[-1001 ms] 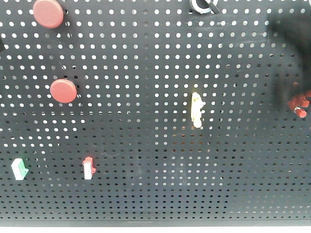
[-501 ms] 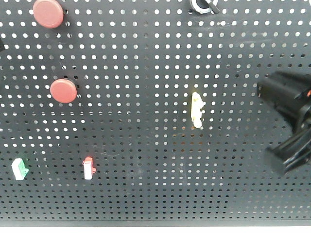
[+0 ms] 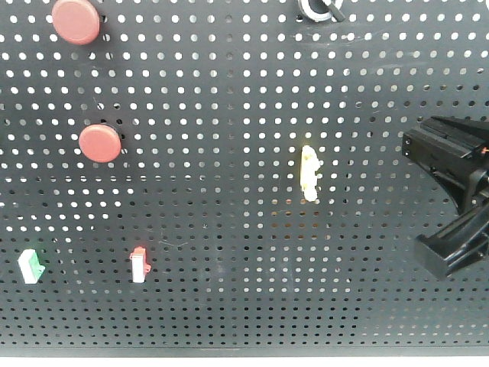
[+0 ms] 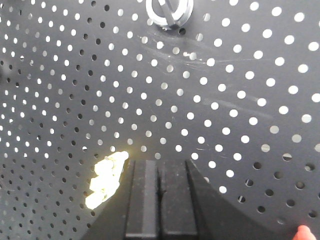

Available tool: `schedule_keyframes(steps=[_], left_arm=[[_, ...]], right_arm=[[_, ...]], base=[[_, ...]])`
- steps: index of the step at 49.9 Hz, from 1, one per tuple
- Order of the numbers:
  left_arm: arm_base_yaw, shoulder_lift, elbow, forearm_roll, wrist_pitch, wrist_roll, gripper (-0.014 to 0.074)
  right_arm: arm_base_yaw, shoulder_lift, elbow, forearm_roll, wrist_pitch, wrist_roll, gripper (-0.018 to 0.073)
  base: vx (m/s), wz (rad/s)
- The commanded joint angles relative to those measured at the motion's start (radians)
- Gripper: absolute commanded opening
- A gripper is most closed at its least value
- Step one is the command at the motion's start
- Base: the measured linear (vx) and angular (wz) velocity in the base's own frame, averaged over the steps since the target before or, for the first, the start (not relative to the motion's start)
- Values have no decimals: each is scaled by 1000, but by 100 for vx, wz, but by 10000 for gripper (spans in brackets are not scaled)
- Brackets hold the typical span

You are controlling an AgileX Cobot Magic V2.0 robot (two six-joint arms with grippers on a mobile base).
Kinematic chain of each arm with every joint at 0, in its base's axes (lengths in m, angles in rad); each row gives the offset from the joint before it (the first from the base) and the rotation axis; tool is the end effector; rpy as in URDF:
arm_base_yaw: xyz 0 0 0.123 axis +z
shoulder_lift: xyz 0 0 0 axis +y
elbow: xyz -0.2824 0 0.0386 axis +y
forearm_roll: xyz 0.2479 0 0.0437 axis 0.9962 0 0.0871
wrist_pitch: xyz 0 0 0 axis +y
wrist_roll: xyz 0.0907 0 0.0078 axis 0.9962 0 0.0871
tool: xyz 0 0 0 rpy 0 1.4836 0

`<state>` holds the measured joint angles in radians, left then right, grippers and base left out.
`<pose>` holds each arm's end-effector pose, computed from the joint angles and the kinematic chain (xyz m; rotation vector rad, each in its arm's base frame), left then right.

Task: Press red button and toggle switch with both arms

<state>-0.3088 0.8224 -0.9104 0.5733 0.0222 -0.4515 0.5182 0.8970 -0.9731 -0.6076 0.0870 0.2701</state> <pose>0.1615 -0.0503 0.4356 0.2927 1.3853 -0.1463 0.1659 0.0893 0.4384 -0.5760 1.3634 0.1112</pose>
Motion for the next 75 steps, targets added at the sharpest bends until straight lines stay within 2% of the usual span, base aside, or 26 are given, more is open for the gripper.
schedule_keyframes(steps=[1,4,7,9,13,20,26,31,33,37,43,75], left_arm=[[2,-92,60,-293,35,407,2],[20,-158,150,-432,44,615,2],[59,-221,240,-524,11,713,-1],[89,-264,302,-556,-22,732,-1],[162,-368,447,-573,-84,706,-1],[291,-565,682,-568,-170,572,-1],[334,-737,846,-567,-149,532,-1],[338,-864,945,-567,-126,532,-1],[338,-853,980,-567,-155,532,-1],[337,-840,970,-573,-58,532,-1],[338,-840,973,-573,-4,532,0],[338,-840,973,-573,19,532,0]], right_arm=[[-1,-13,-28,-12,-67,-1,0],[-1,-13,-28,-12,-67,-1,0],[-1,-13,-28,-12,-67,-1,0],[-1,-13,-28,-12,-67,-1,0],[-1,-13,-28,-12,-67,-1,0],[-1,-13,-28,-12,-67,-1,0],[-1,-13,-28,-12,-67,-1,0],[-1,-13,-28,-12,-67,-1,0],[-1,-9,-28,-12,-67,-1,0],[-1,-9,-28,-12,-71,-1,0],[-1,-6,-28,-12,-73,-1,0],[-1,-6,-28,-12,-72,-1,0]], base=[[0,0],[0,0],[0,0],[0,0],[0,0],[0,0],[0,0],[0,0],[0,0],[0,0],[0,0],[0,0]])
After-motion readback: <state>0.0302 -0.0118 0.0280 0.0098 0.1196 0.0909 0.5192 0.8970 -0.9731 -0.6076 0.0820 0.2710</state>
